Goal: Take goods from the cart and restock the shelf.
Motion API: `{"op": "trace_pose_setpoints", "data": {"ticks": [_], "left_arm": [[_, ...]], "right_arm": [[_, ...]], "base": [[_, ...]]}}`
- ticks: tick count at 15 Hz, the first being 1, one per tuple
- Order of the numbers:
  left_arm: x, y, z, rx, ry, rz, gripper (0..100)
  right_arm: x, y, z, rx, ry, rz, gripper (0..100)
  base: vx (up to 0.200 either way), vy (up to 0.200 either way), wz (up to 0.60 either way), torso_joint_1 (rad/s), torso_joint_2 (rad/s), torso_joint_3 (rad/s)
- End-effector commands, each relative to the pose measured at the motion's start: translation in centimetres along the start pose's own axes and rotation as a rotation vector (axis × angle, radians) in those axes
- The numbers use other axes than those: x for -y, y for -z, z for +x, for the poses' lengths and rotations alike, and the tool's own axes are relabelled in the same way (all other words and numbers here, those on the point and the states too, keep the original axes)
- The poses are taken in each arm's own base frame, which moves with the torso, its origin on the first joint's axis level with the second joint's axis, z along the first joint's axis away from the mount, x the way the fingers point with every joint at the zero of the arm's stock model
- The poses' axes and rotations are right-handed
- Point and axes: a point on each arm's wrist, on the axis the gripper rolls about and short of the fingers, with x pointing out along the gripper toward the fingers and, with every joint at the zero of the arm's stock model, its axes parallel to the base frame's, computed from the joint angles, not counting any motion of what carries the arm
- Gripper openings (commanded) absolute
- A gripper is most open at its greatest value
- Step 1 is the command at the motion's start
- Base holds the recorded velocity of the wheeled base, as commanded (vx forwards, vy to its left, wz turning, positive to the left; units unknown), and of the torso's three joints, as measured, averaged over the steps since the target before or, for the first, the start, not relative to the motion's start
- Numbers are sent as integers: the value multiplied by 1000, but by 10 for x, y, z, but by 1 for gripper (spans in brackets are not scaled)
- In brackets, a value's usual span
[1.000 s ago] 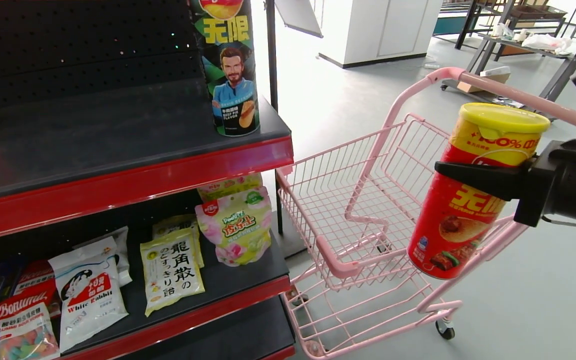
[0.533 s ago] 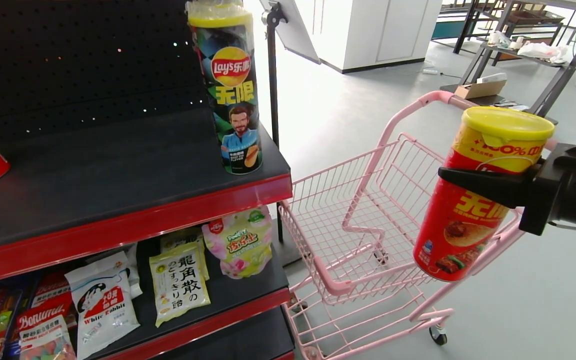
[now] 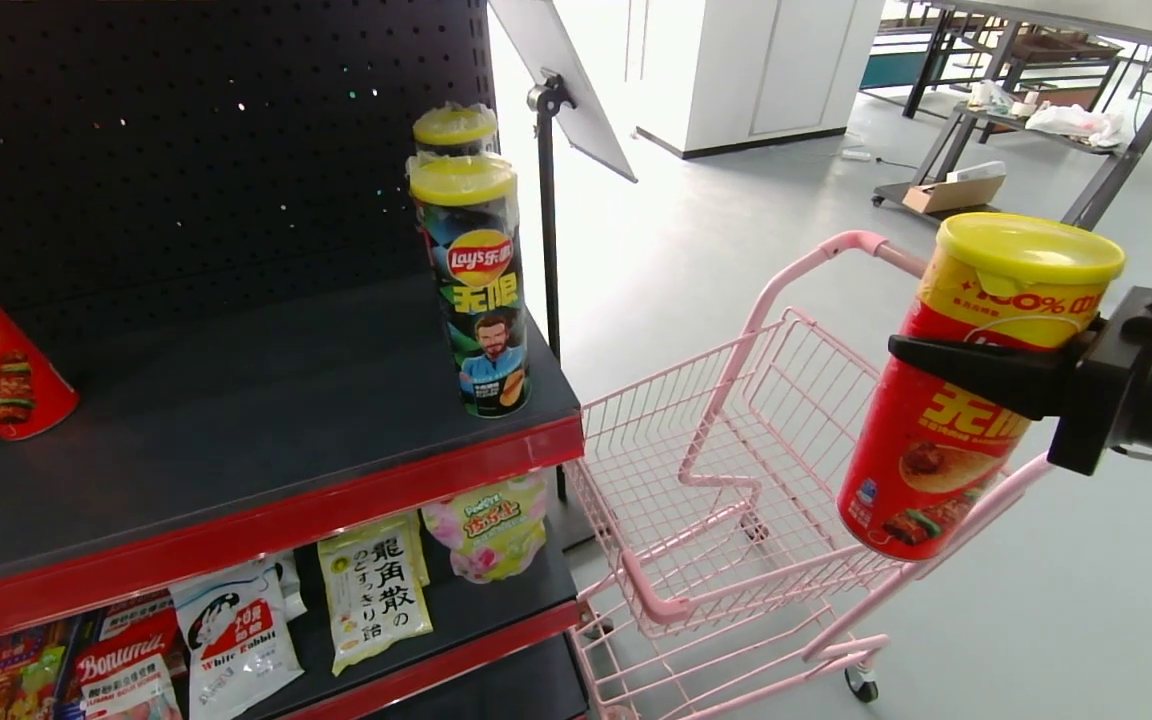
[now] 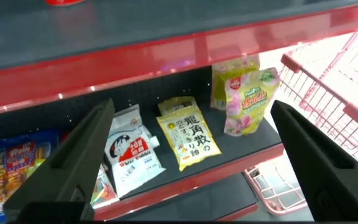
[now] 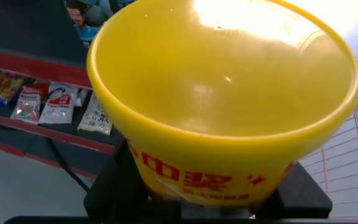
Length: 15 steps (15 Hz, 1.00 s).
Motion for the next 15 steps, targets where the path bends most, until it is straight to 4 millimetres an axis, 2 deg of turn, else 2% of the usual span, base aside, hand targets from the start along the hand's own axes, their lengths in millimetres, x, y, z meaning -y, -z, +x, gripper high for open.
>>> {"op": "trace_pose_setpoints", "data": {"ticks": [1, 2, 5, 6, 15], "left_arm": [[0, 0, 0, -2, 0, 0, 100], [0, 0, 0, -2, 0, 0, 100], [0, 0, 0, -2, 1, 0, 100], [0, 0, 0, -2, 1, 0, 100], [0, 0, 0, -2, 1, 0, 100]], "right_arm": [[0, 0, 0, 1, -1, -6, 0], [0, 0, 0, -1, 2, -7, 0], [0, 1, 0, -5, 0, -11, 0], [0, 1, 0, -5, 1, -11, 0], [0, 5, 4, -22, -4, -6, 0]], "base": [[0, 0, 0, 134, -422, -217], [0, 0, 0, 61, -159, -80], [-200, 0, 0, 27, -27, -28], [0, 0, 0, 0, 0, 0], [0, 0, 600, -3, -2, 2]]}}
